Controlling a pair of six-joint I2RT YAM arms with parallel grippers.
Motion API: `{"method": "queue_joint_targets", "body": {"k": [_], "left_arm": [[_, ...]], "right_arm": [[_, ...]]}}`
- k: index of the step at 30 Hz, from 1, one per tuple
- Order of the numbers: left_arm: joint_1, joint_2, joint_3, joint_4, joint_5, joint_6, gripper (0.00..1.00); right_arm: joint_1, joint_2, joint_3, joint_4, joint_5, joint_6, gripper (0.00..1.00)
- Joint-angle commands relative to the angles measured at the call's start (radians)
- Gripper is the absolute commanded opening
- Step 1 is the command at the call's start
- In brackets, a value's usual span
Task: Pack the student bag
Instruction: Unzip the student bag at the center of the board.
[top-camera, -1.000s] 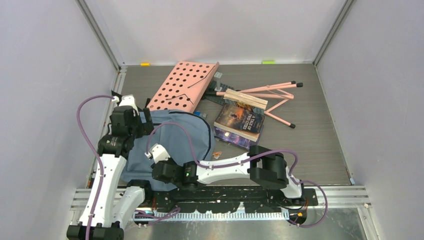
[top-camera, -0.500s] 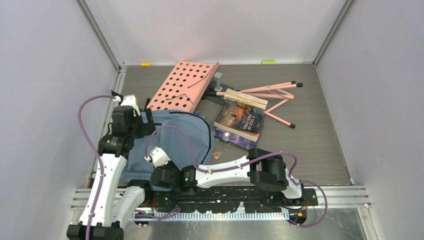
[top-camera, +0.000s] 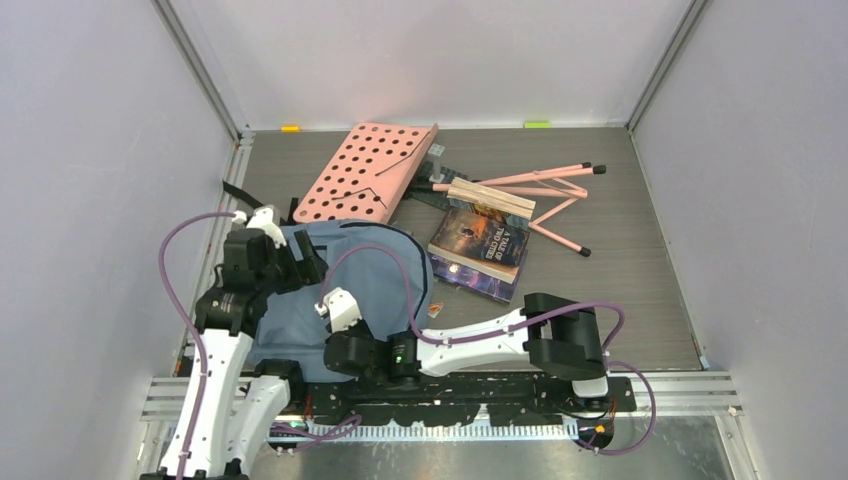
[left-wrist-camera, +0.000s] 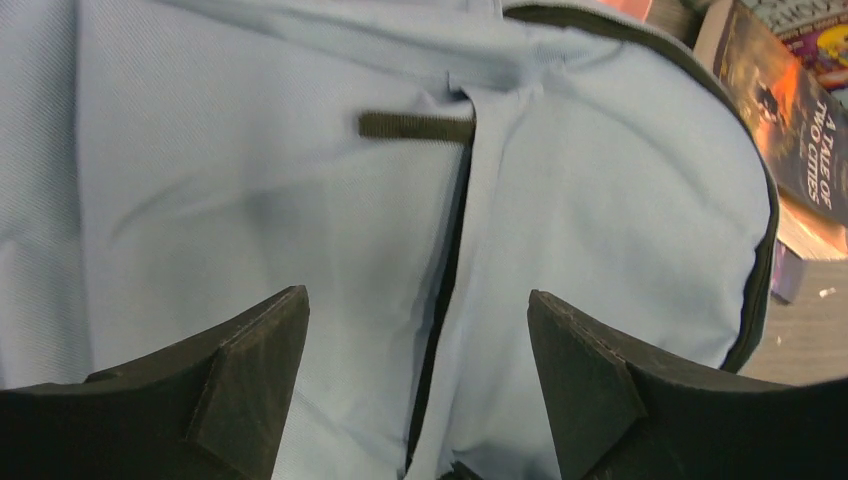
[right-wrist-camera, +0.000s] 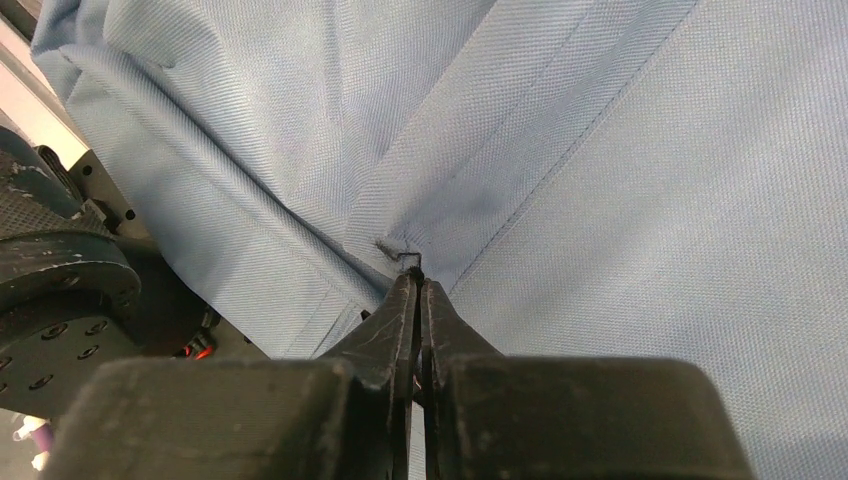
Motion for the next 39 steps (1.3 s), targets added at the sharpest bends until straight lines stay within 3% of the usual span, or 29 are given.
{"method": "queue_joint_targets", "body": {"k": [1, 6, 12, 16, 21, 23, 39], "left_arm": [[-0.016, -0.03, -0.04, -0.024, 0.1, -0.075, 0.82], [-0.062, 0.037, -0.036, -0.017, 0.124, -0.089, 0.82], [-0.146, 0.108, -0.042, -0.006, 0.086, -0.095, 0.69], [-0.195, 0.143, -0.066, 0.011, 0.104, -0.118, 0.53], [-0.226, 0.143, -0.053, -0.002, 0.039, -0.121, 0.1], [-0.226, 0.119, -0.05, 0.004, 0.004, -0.122, 0.0], [-0.225, 0.119, -0.025, 0.001, -0.081, -0.052, 0.0]], "right_arm": [[0.004, -0.083, -0.041, 0.077, 0.044, 0.041, 0.07], [0.004, -0.1, -0.069, 0.125, 0.044, 0.055, 0.05], [0.004, -0.114, -0.082, 0.132, 0.049, 0.064, 0.03], [0.004, -0.12, -0.086, 0.134, 0.052, 0.065, 0.01], [0.004, -0.15, -0.121, 0.134, 0.064, 0.077, 0.01], [0.004, -0.177, -0.148, 0.128, 0.076, 0.088, 0.01], [0.02, -0.354, -0.317, 0.077, 0.01, 0.11, 0.04]]}}
